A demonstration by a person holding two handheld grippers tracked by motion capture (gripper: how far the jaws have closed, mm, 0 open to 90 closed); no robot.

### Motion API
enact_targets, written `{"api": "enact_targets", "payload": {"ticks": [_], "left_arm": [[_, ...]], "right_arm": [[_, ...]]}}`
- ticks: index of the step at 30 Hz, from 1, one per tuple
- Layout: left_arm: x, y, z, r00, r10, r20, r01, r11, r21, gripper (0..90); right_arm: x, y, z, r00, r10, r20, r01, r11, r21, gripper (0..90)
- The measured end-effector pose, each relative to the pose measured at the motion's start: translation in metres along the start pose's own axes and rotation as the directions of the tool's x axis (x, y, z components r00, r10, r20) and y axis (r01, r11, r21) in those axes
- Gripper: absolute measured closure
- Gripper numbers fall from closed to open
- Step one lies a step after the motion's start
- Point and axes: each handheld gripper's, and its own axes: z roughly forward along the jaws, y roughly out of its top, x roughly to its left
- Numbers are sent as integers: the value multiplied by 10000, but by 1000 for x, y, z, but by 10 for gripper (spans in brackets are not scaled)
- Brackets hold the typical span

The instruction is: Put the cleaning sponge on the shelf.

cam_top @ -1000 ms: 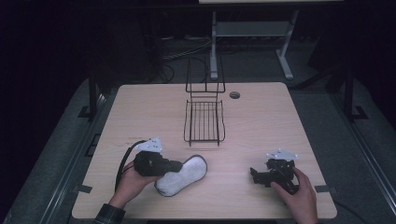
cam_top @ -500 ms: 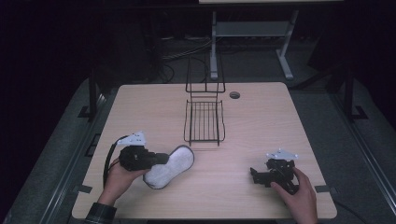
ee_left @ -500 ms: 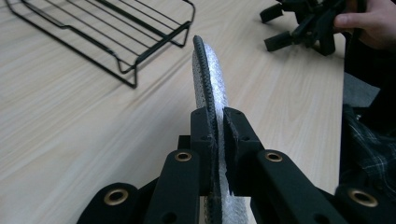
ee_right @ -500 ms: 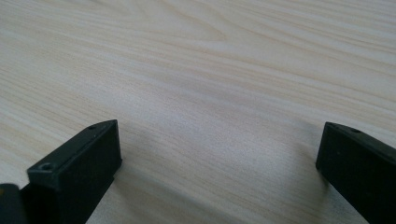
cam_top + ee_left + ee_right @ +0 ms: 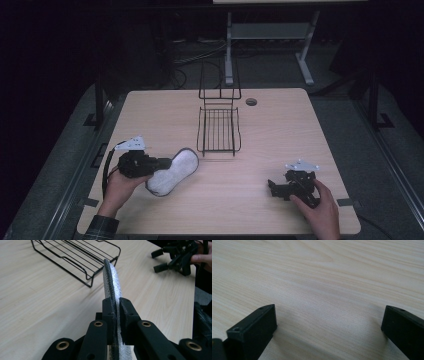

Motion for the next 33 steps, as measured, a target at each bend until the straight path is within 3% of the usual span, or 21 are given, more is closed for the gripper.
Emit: {"api": "enact_targets", "payload": {"ticks": [13, 33], "left_arm": [[7, 14, 5, 9997, 218, -92, -220, 9996, -154, 833], [15, 36, 15, 9997, 212, -117, -217, 9987, -459, 834]], "right_arm": [[0, 0, 0, 10000, -11, 0, 11, 10000, -2, 0], [0, 0, 0, 10000, 1, -2, -1, 10000, -2, 0]]}}
